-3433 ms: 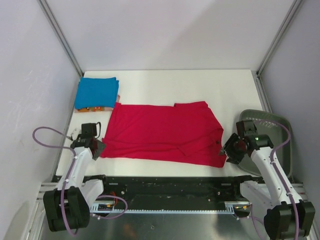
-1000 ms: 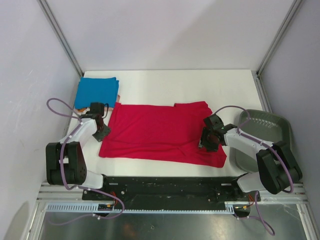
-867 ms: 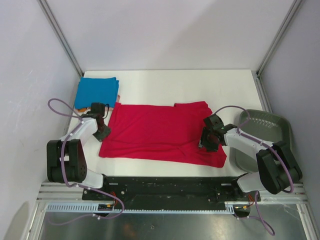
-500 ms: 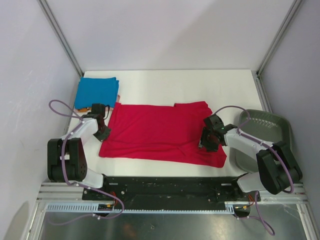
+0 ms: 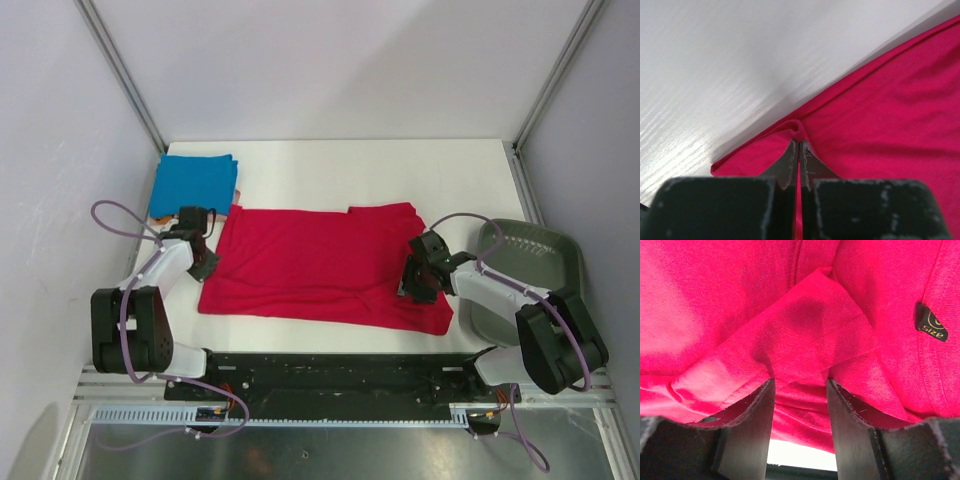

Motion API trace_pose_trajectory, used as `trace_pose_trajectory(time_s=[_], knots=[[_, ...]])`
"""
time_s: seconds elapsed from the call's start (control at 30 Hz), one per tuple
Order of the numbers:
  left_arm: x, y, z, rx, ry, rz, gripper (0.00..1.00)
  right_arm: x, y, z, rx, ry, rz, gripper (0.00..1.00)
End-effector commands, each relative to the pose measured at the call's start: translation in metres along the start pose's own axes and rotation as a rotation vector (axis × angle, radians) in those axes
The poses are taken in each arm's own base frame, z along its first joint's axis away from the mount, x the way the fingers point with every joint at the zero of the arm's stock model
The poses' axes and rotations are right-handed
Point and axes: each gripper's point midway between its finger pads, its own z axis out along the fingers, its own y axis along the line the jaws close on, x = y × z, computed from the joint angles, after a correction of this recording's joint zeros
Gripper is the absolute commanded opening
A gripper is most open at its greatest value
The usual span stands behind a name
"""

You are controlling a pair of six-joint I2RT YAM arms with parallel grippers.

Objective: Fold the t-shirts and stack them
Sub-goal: Fold the flattened tshirt in 1/3 of the way

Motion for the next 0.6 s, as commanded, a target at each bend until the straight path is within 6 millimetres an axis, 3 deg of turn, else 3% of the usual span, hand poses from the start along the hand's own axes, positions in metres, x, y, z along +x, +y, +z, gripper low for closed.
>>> trace_pose_trajectory(time_s=[0.0,0.27,0.57], knots=[[-0.011,0.0074,-0.0029,-0.007,-0.051,-0.037,0.0,0.0289,-0.0324,0.0192,0.11,0.071,0.001,0.5],[-0.0101,0.0172,-0.0003,-0.026,-0.048,-0.054,0.0,0.0308,-0.0351,0.0205,0.116,0.077,0.004,0.5],[-0.0136,0.0154,-0.004,-0.01,-0.059,-0.061,0.0,0.032,-0.0361,0.0213,0.117,0.081,0.008,0.51]])
